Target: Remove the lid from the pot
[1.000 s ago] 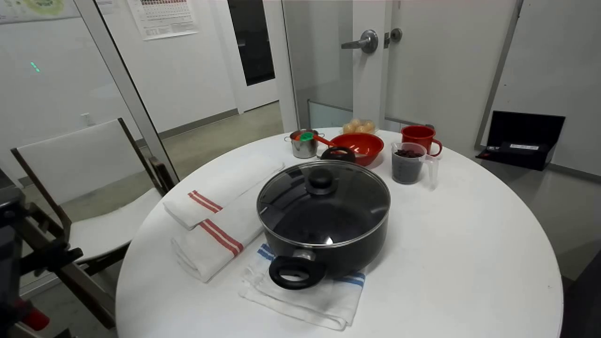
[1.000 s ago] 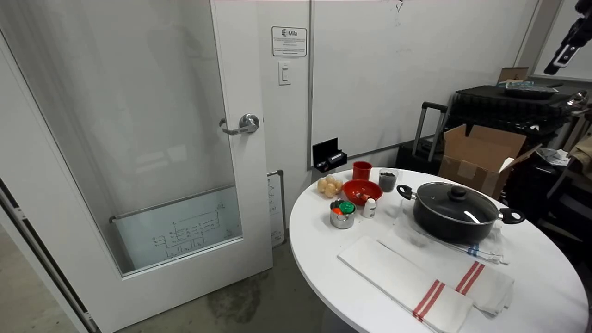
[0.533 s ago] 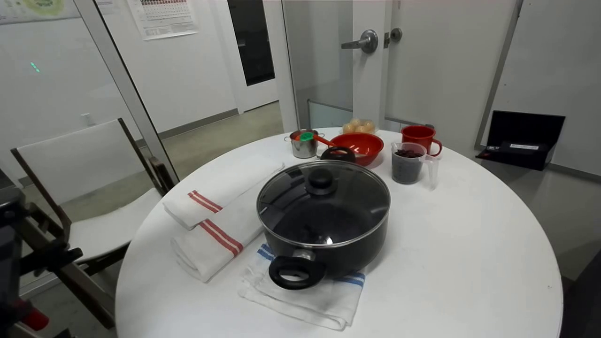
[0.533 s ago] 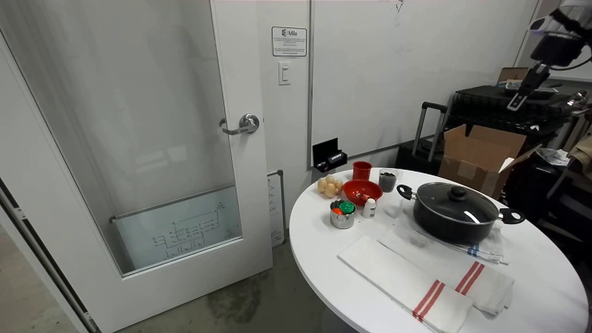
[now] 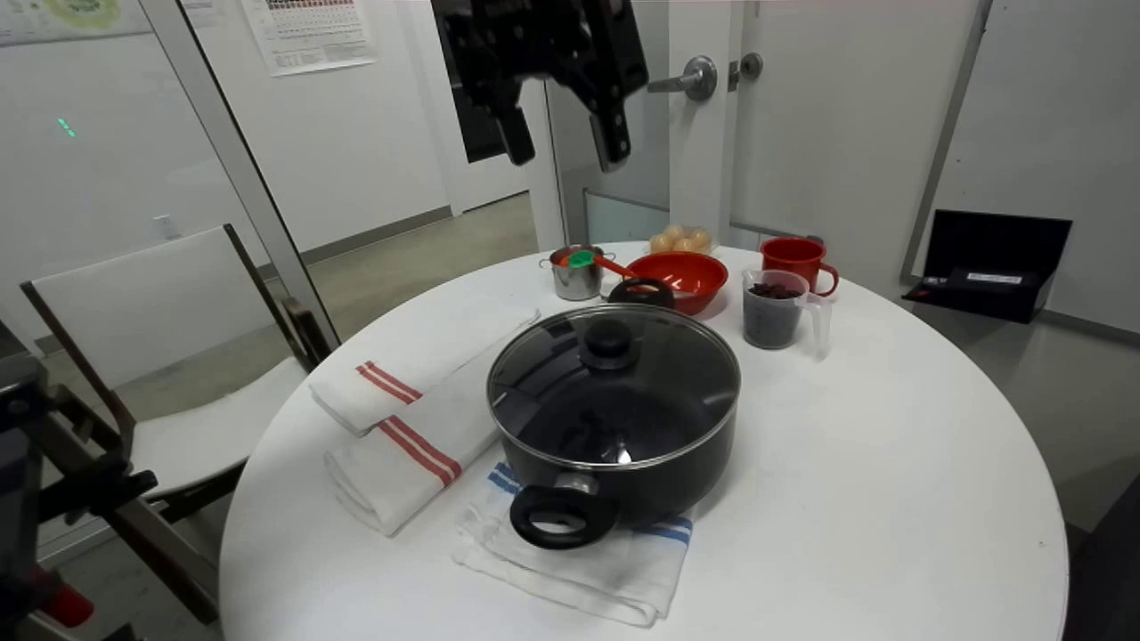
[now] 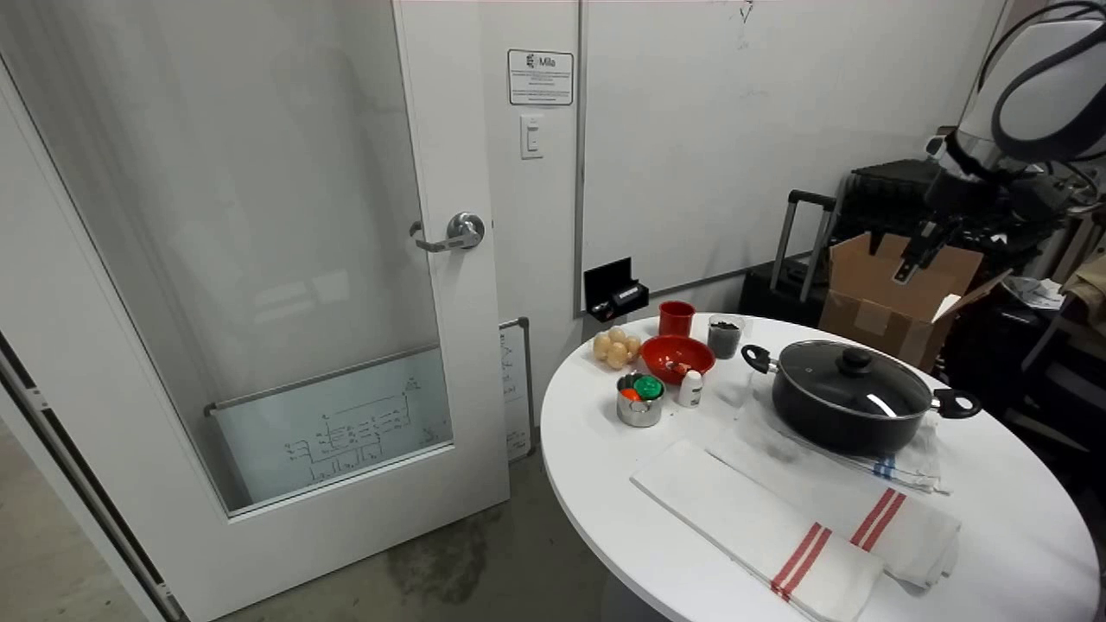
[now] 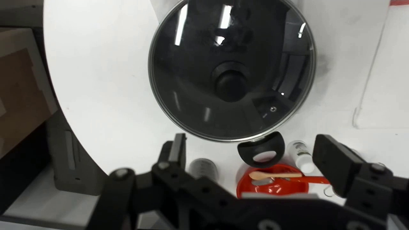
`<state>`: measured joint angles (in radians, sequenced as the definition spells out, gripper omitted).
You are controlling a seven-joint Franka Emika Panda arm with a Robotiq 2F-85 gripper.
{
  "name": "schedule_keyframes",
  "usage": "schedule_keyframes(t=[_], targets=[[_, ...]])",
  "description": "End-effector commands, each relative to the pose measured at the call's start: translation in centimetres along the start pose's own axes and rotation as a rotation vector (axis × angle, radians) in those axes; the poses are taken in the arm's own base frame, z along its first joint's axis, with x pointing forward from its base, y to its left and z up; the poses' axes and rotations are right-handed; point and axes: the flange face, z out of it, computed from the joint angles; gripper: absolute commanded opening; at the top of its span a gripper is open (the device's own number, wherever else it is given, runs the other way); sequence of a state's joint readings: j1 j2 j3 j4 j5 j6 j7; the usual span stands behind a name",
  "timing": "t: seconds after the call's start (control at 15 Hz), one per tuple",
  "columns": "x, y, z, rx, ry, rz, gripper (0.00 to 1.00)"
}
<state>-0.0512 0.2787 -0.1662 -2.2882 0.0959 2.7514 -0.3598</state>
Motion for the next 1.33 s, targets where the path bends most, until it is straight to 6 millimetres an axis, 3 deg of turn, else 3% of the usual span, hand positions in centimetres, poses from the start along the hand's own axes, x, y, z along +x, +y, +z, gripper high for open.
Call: schedule_keyframes(t=[0.0,0.47,0.8,1.27], targets=[[2.0,1.0,4.6,-0.051,-0.029,0.033,1.0],[3.4,1.5,10.3,-0.058,-0.118,0.069,1.0],[3.2,0.3,12.3,-0.011,-0.188,0.058,1.0],[3.3,0.6,15.3,0.004,-0.279,0.056,1.0]])
